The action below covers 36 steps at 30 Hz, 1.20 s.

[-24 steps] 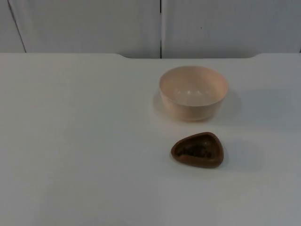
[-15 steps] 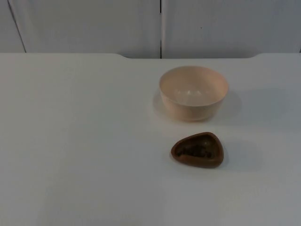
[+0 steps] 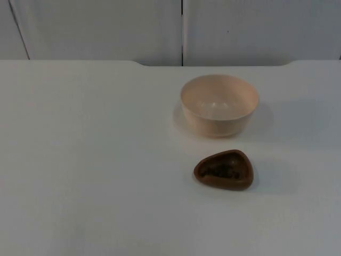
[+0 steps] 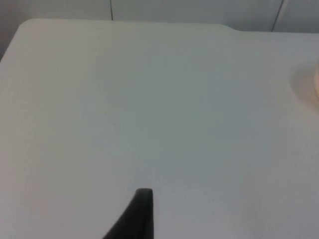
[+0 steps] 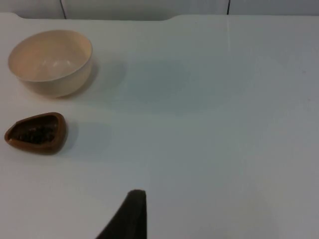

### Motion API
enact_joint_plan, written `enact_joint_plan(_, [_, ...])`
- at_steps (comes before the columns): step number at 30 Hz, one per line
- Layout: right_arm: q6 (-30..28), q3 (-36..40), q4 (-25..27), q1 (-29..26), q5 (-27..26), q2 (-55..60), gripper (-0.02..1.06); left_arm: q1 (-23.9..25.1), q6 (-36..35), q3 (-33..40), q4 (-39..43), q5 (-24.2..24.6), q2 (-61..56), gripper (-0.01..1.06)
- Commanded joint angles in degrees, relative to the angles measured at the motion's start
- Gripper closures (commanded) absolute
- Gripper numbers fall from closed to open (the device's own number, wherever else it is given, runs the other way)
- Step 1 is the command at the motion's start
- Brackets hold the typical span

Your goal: Pick up the bowl with the left hand and pour the coffee beans from the cup into the bowl with the right hand.

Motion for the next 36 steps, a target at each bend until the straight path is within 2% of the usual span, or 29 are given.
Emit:
enact_joint_plan(1, [0.2,0.1,-0.1,-0.4,-0.3,-0.3,-0.01,-0.1,-0.4,-0.4,-1.9,-0.9,0.6,0.0])
enact_joint_plan(14, [0.2,0.1,-0.1,-0.4,-0.3,-0.3,-0.01,-0.1,-0.4,-0.5,-5.6,-2.0,7.1,0.0])
enact_joint_plan(21, [0.2,0.1,-0.1,-0.4,-0.3,-0.3,-0.01,-0.1,0.3,-0.5,-8.1,-5.4,11.3,0.0])
enact_joint_plan(30, [0.2,0.1,-0.1,-0.4,-0.3,-0.3,-0.01,-0.1,0.8,-0.5,-9.7,-7.3,17.5,0.0])
enact_joint_plan(36, [0.2,0.1,-0.1,-0.4,-0.3,-0.3,-0.01,-0.1,2.7,-4.6,-9.7,-7.5,21.9,0.0])
